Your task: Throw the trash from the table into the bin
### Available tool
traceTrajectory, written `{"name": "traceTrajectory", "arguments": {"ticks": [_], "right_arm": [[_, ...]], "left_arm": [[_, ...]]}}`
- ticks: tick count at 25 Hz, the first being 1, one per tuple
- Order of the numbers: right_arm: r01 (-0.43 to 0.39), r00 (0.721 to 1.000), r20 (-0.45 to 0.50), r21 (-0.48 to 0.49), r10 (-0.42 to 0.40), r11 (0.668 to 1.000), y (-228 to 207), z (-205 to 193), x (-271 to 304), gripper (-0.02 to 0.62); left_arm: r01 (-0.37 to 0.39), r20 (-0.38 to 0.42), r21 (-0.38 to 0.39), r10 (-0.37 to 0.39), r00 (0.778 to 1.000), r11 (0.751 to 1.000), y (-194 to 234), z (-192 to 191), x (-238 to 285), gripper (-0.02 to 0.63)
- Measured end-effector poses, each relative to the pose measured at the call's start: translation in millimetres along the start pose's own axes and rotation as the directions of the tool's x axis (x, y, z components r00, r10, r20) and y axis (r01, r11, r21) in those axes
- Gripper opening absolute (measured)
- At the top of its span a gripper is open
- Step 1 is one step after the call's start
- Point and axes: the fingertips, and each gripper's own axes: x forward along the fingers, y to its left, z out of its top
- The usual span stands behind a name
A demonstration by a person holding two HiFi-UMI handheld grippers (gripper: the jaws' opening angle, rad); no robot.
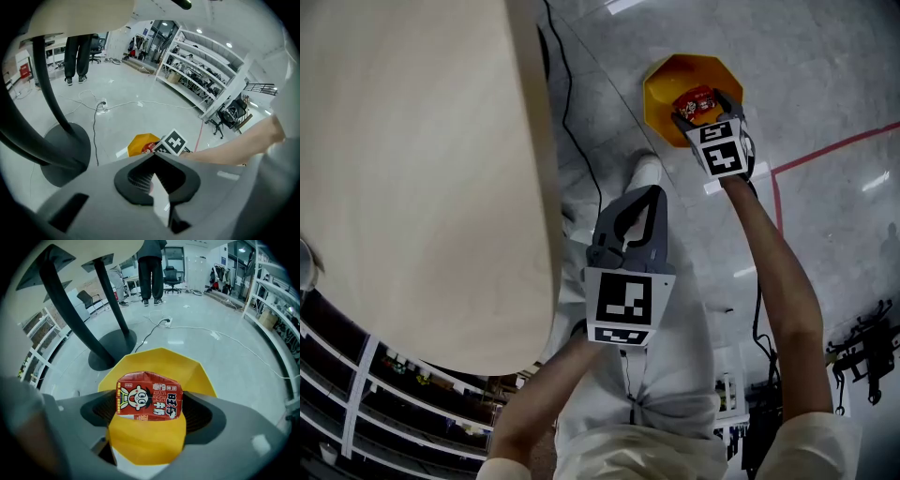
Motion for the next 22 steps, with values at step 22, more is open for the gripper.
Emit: {"name": "traceTrajectory", "arguments": {"ticks": [22], "right_arm": [[0.011, 0.996, 0.084, 0.092, -0.019, 0.996, 14.1, 24.4, -95.4, 0.454]], "left_arm": [[0.053, 0.043, 0.062, -0.056, 0.998, 0.997, -32.9, 16.4, -70.6, 0.004]]}}
